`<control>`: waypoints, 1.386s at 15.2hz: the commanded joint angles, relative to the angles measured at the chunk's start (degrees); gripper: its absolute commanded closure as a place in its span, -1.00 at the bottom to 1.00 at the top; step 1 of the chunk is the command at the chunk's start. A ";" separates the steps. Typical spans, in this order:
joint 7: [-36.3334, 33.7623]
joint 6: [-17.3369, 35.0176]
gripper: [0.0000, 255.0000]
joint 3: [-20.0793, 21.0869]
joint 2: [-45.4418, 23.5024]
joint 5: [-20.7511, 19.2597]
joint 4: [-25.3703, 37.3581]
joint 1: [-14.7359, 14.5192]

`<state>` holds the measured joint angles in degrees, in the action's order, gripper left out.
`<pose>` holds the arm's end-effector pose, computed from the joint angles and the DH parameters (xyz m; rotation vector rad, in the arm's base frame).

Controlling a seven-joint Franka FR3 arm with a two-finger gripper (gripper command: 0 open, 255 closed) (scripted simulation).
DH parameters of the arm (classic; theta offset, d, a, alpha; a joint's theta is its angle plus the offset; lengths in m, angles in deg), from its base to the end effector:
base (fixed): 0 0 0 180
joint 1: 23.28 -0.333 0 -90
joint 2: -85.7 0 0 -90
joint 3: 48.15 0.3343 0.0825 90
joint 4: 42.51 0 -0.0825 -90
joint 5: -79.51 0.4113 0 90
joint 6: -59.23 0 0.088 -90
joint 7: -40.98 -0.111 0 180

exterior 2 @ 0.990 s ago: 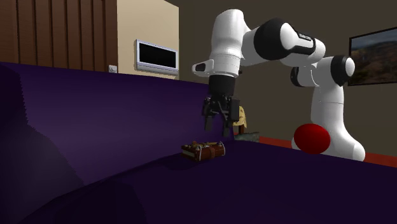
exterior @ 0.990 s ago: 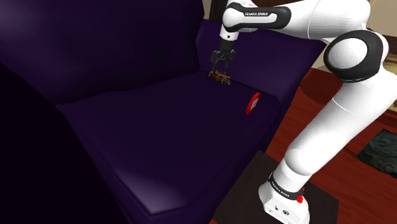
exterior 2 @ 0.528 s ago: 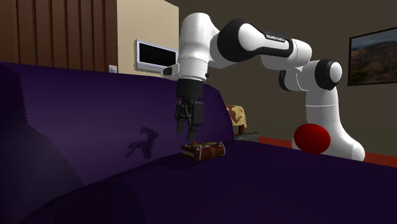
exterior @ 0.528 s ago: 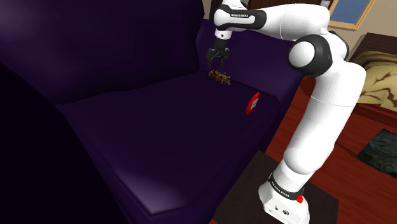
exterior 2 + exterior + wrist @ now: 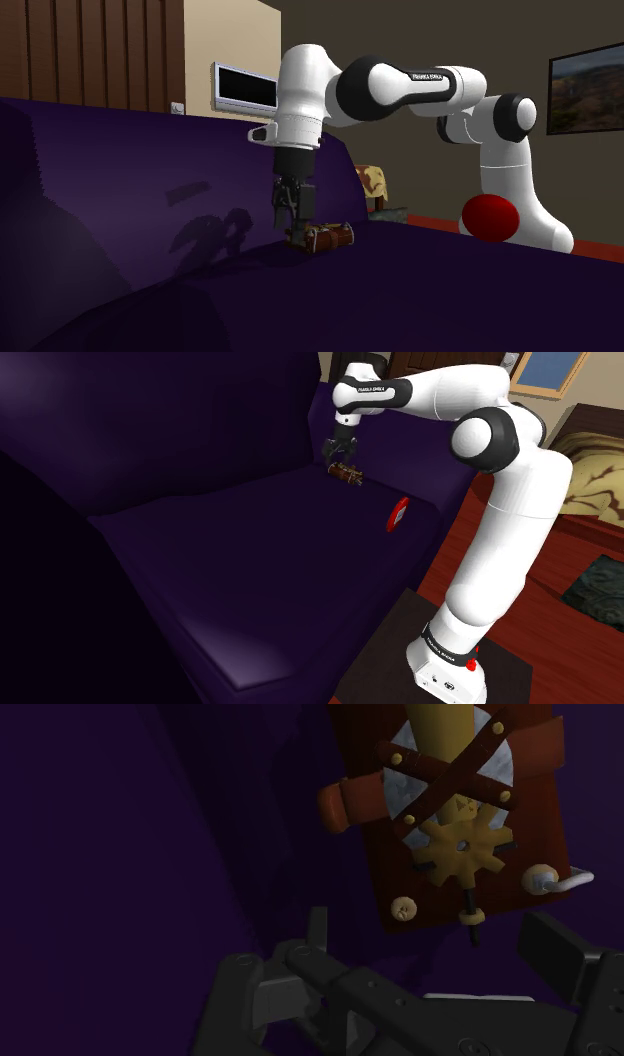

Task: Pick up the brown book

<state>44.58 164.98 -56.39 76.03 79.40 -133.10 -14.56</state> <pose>0.6282 -0.1847 0.5556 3.0752 -0.3545 0.1415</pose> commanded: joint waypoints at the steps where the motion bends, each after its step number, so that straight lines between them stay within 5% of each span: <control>1: -0.03 0.59 -1.00 0.01 -0.03 0.00 -0.52 -0.02; 2: -0.03 0.59 1.00 0.01 -0.02 0.00 -0.54 -0.02; 11: -0.03 0.58 1.00 0.01 -0.03 0.00 -0.52 -0.02; 21: 0.20 -7.51 1.00 -0.05 -1.06 0.18 8.60 0.15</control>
<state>44.80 158.38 -56.45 75.30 79.53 -125.74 -14.41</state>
